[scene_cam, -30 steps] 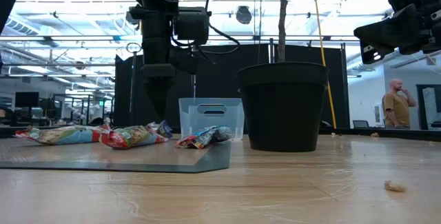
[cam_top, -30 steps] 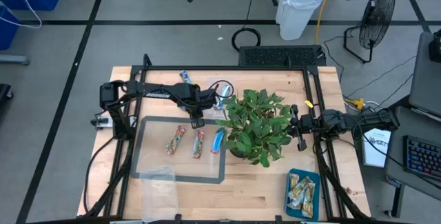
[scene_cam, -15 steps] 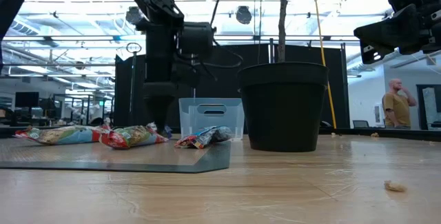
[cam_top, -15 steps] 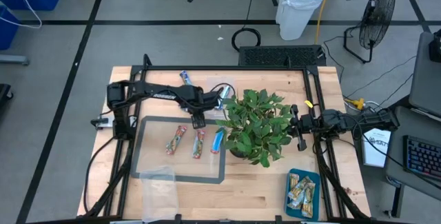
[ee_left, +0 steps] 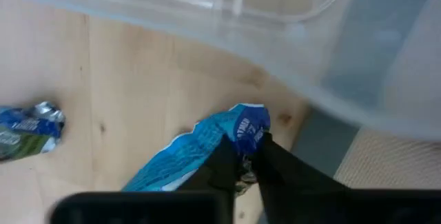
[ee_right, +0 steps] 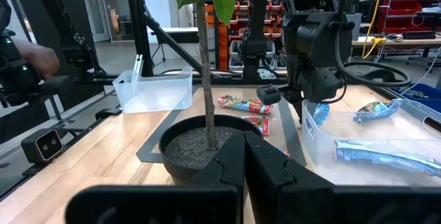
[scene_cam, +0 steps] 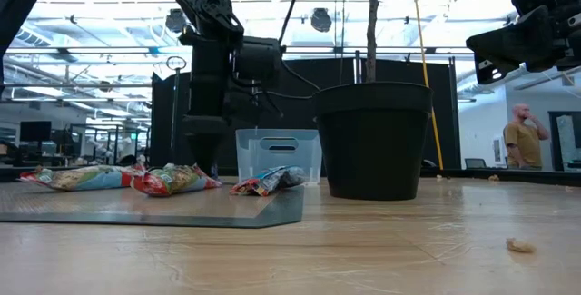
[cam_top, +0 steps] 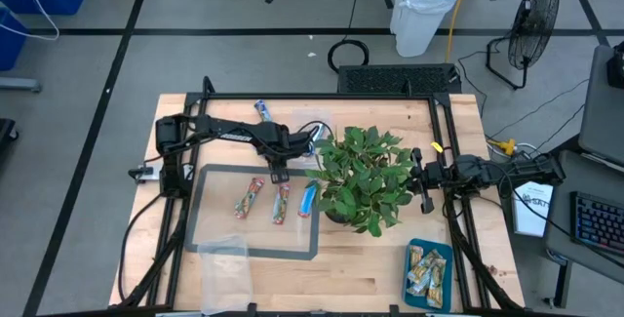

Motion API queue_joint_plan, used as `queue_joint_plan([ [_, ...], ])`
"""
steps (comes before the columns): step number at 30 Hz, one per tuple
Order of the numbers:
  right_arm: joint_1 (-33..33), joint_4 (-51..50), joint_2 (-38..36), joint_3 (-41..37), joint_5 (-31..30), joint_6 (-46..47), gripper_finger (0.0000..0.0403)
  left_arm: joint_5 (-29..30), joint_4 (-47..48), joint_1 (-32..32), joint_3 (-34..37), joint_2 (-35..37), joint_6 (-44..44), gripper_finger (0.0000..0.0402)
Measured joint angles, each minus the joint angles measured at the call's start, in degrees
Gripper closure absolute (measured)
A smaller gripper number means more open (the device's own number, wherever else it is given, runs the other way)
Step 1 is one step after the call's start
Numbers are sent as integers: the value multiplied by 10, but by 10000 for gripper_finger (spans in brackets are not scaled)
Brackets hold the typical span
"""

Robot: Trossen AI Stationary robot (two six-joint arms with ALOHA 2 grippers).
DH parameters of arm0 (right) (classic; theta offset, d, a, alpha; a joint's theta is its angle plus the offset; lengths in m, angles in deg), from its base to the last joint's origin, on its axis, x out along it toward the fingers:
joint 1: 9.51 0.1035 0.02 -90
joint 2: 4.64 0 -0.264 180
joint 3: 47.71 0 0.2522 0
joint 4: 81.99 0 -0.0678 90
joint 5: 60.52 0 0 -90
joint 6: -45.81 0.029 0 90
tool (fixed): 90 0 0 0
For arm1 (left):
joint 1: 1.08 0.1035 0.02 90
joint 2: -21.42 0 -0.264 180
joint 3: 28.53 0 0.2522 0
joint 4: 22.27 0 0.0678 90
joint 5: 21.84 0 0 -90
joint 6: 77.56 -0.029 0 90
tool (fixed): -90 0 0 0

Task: Pick and place Granola Bars by type
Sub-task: Put the top blue granola bar into the top transparent bin

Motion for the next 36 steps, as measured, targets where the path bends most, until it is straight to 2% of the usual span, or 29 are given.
queue_joint_plan([
  [2, 0, 0, 0, 0, 0, 0, 403, 9, 11, 0, 0, 0, 8, 381],
  [6, 0, 0, 0, 0, 0, 0, 403, 61, 56, -9, -8, 11, 26, 381],
  [8, 0, 0, 0, 0, 0, 0, 403, 67, 63, -17, -13, 29, 27, 382],
  [13, 0, 0, 0, 0, 0, 0, 403, 72, 49, -37, -31, 94, 21, 383],
  [16, 0, 0, 0, 0, 0, 0, 403, 71, -2, -46, -38, 139, -9, 384],
  [19, 0, -1, 0, 0, 0, 0, 403, 28, -83, -43, -38, 179, -57, 384],
  [25, 0, 0, 0, 0, 0, 0, 403, -144, -243, -1, -38, 190, -100, 384],
  [30, 0, 0, 0, 0, 0, 0, 403, -157, -278, 24, -38, 133, -73, 384],
  [36, 0, 0, 2, 0, 0, 0, 403, -222, -281, 62, -38, 66, -5, 384],
])
